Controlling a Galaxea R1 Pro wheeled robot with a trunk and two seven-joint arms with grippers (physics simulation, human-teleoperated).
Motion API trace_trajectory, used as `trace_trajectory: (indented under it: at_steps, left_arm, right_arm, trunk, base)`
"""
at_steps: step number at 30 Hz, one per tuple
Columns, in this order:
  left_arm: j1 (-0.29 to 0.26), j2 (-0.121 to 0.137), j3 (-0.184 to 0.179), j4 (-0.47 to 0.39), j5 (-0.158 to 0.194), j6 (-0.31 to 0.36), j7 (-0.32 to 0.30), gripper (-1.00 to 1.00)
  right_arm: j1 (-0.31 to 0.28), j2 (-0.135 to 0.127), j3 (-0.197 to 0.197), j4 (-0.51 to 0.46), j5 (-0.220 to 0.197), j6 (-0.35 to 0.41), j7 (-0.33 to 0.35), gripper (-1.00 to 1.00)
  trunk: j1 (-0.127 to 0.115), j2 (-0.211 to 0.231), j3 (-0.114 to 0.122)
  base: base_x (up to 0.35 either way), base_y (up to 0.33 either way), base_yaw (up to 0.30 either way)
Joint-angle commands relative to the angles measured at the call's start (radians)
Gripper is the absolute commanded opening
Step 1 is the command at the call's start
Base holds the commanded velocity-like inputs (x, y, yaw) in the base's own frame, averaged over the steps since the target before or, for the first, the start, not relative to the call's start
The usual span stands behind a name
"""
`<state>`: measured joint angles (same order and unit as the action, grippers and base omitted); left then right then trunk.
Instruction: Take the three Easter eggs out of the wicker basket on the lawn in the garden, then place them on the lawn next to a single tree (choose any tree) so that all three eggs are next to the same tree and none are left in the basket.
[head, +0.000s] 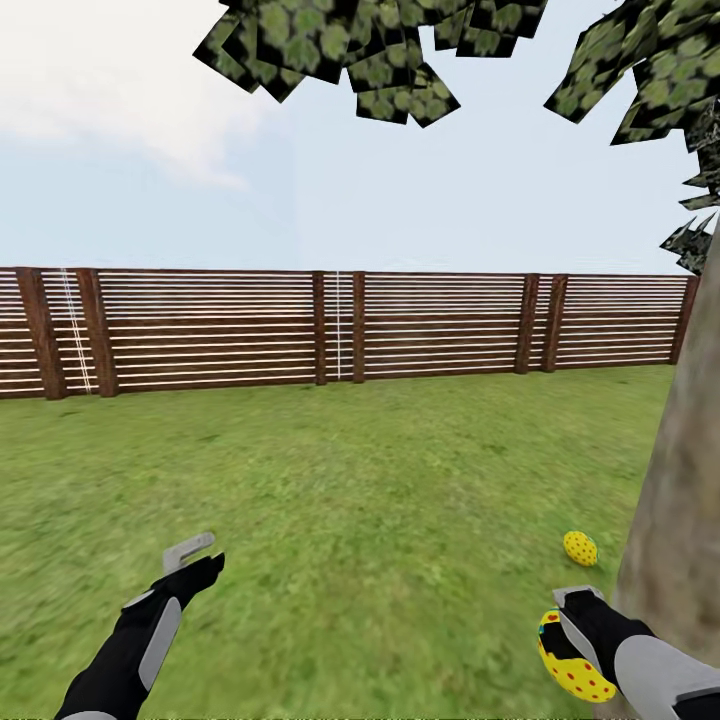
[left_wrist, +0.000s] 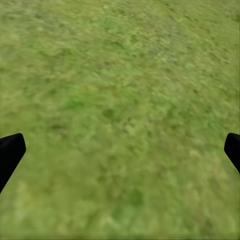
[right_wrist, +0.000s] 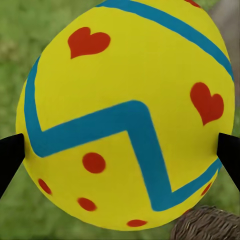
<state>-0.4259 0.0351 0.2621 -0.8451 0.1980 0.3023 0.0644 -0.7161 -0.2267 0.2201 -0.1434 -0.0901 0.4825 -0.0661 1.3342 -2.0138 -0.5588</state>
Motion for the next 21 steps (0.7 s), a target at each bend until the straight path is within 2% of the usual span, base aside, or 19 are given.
trace_trajectory:
  at_steps: [1, 21]
  left_arm:
    - [0.0, 0.0, -0.001, -0.001, 0.011, 0.005, 0.005, 1.0]
    - [-0.001, -0.001, -0.003, 0.0, 0.011, 0.005, 0.006, 1.0]
  right_arm:
    - [0.0, 0.0, 0.008, -0.002, -0.01, 0.006, -0.004, -1.0]
    - [0.0, 0.0, 0.008, -0.001, -0.01, 0.006, -0.004, -1.0]
  trunk:
    - [0.004, -0.008, -0.004]
    - [0.081, -0.148, -0.067]
  base:
    - [0.0, 0.0, 0.0]
    - [0.0, 0.0, 0.0]
